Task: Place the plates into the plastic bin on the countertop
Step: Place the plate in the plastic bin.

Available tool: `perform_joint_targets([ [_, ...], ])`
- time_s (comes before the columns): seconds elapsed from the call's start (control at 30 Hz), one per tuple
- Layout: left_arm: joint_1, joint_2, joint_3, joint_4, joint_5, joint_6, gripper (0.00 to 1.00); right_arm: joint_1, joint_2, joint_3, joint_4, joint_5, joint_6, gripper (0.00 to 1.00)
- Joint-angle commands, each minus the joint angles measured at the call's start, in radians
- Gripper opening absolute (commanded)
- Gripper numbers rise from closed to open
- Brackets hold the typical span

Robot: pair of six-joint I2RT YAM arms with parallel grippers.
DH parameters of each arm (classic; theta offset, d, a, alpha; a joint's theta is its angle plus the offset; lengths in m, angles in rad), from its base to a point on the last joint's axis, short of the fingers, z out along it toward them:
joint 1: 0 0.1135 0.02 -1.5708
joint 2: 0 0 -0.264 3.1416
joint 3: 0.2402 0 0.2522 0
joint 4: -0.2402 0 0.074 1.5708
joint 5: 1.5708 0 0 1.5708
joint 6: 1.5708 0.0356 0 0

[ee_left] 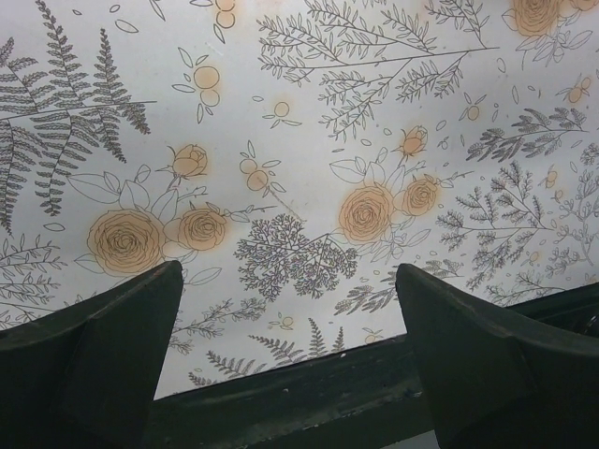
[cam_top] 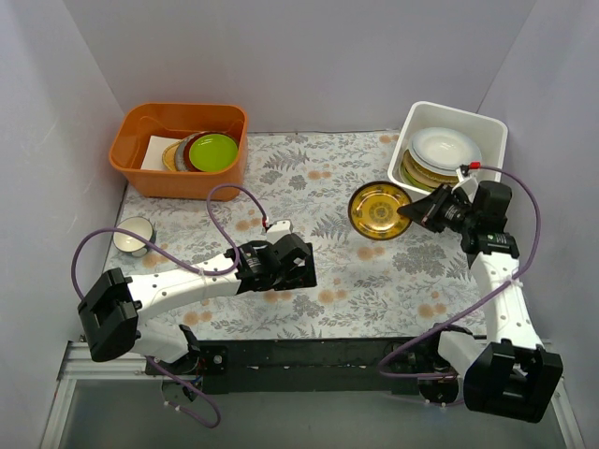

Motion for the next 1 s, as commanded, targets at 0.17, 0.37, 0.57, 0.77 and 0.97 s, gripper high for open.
perform_joint_targets([
  [0.17,-0.004,-0.027,-0.017,-0.018,-0.006,0.004,0.98,-0.131,0.141,0.192,0.128,-0.030,0.054,0.01],
  [0.37,-0.004,-0.022,-0.037,-0.006,0.009,0.000,0.98,-0.242,0.250,0.258,0.216,-0.085,0.117,0.01],
  [0.57,-0.005,-0.010,-0.043,-0.002,0.019,0.001,0.98,-0.263,0.370,0.324,0.288,-0.079,0.179,0.01],
  [0.77,-0.004,-0.013,-0.041,0.006,0.029,0.003,0.98,-0.272,0.466,0.375,0.361,-0.030,0.237,0.01],
  [0.97,-0.004,0.012,-0.044,0.009,0.042,0.011,0.98,-0.283,0.607,0.438,0.432,-0.028,0.288,0.01],
])
